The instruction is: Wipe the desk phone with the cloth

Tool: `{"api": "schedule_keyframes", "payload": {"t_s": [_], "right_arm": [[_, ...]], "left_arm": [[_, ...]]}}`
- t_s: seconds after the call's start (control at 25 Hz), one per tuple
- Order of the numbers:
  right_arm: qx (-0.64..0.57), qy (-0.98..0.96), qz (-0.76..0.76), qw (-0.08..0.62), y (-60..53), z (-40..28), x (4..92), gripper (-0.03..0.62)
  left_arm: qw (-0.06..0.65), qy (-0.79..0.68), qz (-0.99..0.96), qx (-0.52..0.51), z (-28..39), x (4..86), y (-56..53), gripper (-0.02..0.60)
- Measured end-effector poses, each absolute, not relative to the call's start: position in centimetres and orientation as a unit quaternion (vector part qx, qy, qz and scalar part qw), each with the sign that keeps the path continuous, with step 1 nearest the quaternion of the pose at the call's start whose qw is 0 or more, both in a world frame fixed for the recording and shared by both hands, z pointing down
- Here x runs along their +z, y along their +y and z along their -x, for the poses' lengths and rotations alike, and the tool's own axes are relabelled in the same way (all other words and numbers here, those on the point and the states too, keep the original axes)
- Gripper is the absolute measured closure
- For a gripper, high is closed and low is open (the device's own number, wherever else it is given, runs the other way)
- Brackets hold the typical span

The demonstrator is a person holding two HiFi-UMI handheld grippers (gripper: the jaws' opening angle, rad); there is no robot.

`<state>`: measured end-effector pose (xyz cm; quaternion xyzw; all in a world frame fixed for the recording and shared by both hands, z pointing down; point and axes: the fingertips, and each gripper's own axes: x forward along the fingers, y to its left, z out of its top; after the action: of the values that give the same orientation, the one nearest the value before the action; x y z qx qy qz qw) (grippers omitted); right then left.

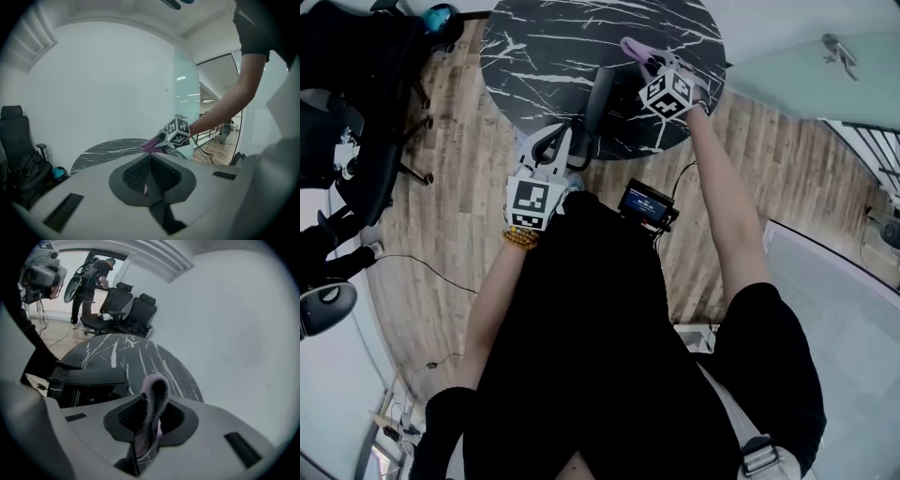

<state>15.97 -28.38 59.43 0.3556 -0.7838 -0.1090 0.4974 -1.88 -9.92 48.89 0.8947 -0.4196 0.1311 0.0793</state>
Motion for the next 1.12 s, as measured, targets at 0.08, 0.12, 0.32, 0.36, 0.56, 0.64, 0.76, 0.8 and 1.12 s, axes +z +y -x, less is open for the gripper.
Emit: {"api": "schedule_keyframes", "payload": {"t_s": [0.08,0.12,0.32,0.36,0.56,0.64,0.76,0.8,1.12], "right_arm": [[-0.074,-0.788,-0.325,0.518,-26.3,-15.5,62.8,0.522],[-0.053,-0.79,-0.319,0.521,-25.4,-15.3,64.2,0.522],[-0.003,-0.794,-0.37,0.482,-24.7,-15.4,65.4,0.522],[-0.005,-0.794,-0.372,0.481,-24.7,-15.3,65.4,0.522],[-0.044,-0.777,-0.386,0.495,-24.5,-15.2,65.4,0.523],[-0.065,-0.768,-0.394,0.502,-24.5,-15.1,65.3,0.523],[-0.085,-0.756,-0.408,0.505,-24.4,-15.1,65.3,0.523],[-0.088,-0.754,-0.413,0.503,-24.4,-15.1,65.3,0.523],[-0.139,-0.729,-0.433,0.511,-24.3,-15.0,65.1,0.524]], "left_arm": [[0.08,-0.418,-0.895,0.133,1.9,49.0,-9.9,0.563],[0.08,-0.417,-0.895,0.134,1.8,49.0,-9.8,0.563],[0.081,-0.411,-0.898,0.138,1.6,49.3,-9.6,0.563],[0.081,-0.409,-0.898,0.139,1.5,49.3,-9.5,0.563],[0.076,-0.404,-0.901,0.14,1.1,49.2,-9.4,0.563],[0.076,-0.405,-0.9,0.141,1.2,49.3,-9.4,0.563],[0.076,-0.406,-0.9,0.142,1.4,49.4,-9.3,0.563],[0.076,-0.406,-0.899,0.143,1.4,49.4,-9.3,0.563],[0.075,-0.409,-0.898,0.143,1.6,49.3,-9.4,0.563]]}}
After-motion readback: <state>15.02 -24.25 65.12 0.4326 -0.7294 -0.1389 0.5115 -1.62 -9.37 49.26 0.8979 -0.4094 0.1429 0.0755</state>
